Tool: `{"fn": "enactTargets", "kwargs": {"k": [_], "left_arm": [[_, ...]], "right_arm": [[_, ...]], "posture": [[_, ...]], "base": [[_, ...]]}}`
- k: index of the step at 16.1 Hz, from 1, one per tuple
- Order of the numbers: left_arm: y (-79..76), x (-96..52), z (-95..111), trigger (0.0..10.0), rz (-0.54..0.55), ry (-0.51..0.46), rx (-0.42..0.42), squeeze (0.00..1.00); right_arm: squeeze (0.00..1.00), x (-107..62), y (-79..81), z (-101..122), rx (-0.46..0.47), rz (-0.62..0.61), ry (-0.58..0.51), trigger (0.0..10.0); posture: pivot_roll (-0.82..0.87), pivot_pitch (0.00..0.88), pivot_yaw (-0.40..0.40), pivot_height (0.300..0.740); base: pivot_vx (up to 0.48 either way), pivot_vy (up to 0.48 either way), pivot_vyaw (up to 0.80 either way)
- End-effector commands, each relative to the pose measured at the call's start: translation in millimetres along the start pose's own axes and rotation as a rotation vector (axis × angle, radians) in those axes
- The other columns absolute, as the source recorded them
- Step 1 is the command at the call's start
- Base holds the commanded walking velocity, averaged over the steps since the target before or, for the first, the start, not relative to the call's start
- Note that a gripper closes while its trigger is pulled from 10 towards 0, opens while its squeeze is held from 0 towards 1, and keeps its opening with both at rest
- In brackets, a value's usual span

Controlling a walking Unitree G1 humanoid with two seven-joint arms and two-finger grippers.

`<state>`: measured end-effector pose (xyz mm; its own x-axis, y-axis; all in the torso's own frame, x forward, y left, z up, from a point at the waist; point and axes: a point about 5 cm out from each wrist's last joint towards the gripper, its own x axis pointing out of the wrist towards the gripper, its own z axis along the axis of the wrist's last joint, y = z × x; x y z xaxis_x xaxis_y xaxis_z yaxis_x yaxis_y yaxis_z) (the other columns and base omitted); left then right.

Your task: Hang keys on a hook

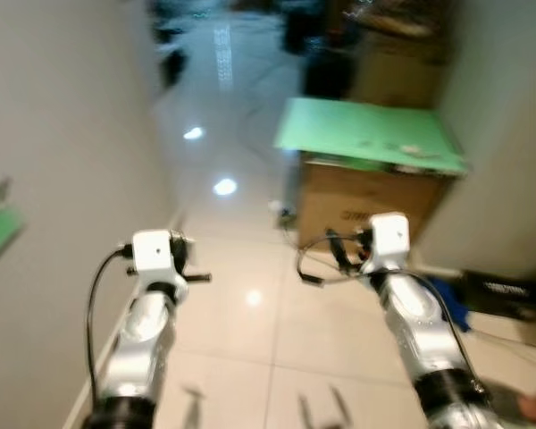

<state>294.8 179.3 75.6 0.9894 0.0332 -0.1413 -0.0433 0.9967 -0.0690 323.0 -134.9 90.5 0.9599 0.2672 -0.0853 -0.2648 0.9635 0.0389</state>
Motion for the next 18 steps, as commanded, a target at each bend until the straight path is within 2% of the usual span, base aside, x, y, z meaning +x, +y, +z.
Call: {"fn": "enactTargets", "kwargs": {"k": [1, 4, 5, 7, 9, 13, 15, 16, 17, 18], "left_arm": [[0.7, 2.2, 10, 10.0, 0.009, -0.046, 0.02, 0.0], [15.3, -6.9, 4, 10.0, 0.083, -0.033, 0.028, 0.0], [15.7, -9.8, 1, 10.0, 0.11, -0.028, 0.005, 0.0], [12.8, -17.7, 0, 10.0, 0.149, -0.042, 0.02, 0.0], [16.4, -21.1, -1, 10.0, 0.179, -0.042, 0.027, 0.0], [31.9, -25.5, -5, 10.0, 0.339, 0.011, 0.059, 0.0], [35.4, -25.6, -5, 10.0, 0.353, 0.014, 0.073, 0.0], [34.0, -26.1, -3, 10.0, 0.342, 0.002, 0.12, 0.0], [33.2, -26.6, -3, 10.0, 0.34, -0.005, 0.117, 0.0], [31.8, -27.7, 0, 10.0, 0.325, -0.03, 0.152, 0.0]], "right_arm": [[0.0, 1.2, -0.3, 1, 0.012, 0.01, -0.011, 10.0], [0.0, 1.7, 3.7, -2, 0.009, 0.04, -0.002, 10.0], [0.0, 1.8, 4.1, -4, 0.007, 0.049, 0.004, 10.0], [0.0, 4.0, 4.8, -7, -0.006, 0.073, 0.028, 10.0], [0.0, 6.5, 6.9, -7, -0.01, 0.093, 0.032, 10.0], [0.0, 15.2, 16.3, -4, -0.018, 0.146, 0.032, 10.0], [0.0, 16.9, 20.7, -4, -0.02, 0.168, 0.032, 10.0], [0.0, 17.3, 22.1, -5, -0.02, 0.177, 0.032, 10.0], [0.0, 17.7, 22.4, -5, -0.021, 0.18, 0.034, 10.0], [0.0, 17.9, 22.2, -5, -0.021, 0.182, 0.035, 10.0]], "posture": [[-0.06, 0.0, 0.019, 0.74], [-0.05, 0.0, 0.003, 0.74], [-0.04, 0.0, -0.004, 0.74], [-0.02, 0.0, -0.028, 0.74], [-0.01, 0.0, -0.037, 0.74], [0.04, 0.0, -0.074, 0.74], [0.05, 0.0, -0.083, 0.74], [0.06, 0.0, -0.091, 0.74], [0.06, 0.0, -0.091, 0.74], [0.06, 0.0, -0.096, 0.74]], "base": [[0.0, 0.0, 0.6], [0.0, -0.32, 0.6], [0.0, -0.48, 0.61], [0.0, -0.48, 0.6], [0.0, -0.48, 0.6], [0.0, -0.48, 0.6], [0.0, -0.48, 0.6], [0.0, -0.472, 0.61], [0.0, 0.0, 0.6], [0.0, 0.0, 0.6]]}}
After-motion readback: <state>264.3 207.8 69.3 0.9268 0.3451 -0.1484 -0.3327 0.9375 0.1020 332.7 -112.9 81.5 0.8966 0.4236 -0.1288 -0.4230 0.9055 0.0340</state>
